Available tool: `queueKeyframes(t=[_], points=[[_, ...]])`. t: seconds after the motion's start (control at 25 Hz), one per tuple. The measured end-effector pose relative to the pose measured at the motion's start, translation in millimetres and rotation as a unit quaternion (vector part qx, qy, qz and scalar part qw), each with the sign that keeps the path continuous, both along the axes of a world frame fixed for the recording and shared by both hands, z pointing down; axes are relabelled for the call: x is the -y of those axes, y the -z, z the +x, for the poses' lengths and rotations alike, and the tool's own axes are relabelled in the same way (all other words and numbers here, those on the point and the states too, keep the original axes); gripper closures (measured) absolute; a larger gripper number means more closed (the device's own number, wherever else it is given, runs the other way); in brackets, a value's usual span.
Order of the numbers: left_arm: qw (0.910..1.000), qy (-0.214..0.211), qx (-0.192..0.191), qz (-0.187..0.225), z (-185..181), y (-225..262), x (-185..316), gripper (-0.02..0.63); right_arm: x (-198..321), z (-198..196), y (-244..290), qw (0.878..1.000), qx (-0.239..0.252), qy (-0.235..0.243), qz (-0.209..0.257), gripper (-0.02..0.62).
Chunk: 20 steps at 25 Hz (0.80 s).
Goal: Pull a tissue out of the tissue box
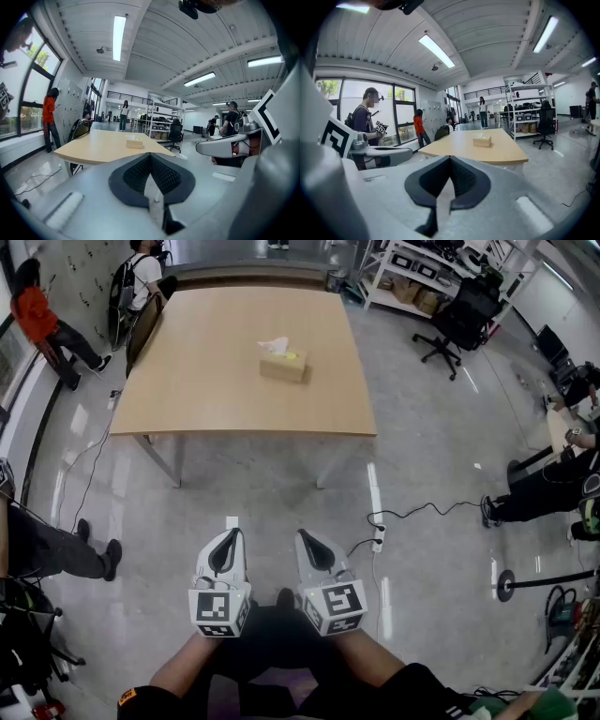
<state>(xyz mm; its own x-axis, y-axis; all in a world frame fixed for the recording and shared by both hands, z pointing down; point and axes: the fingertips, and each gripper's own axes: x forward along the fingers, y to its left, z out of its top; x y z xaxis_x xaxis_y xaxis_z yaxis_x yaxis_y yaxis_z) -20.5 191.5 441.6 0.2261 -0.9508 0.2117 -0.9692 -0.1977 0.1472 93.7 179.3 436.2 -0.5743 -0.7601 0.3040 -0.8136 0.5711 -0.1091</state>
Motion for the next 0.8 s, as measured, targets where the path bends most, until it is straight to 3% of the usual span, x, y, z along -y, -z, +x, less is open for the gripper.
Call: queueKeyframes(t=[0.8], points=[[0.9999,-0.010,0.000,0.011,-27.0,7.9,30.9,0.588,23.4,-27.3,0.8,1.000,0.011,-0.004,-0.018,0.604]])
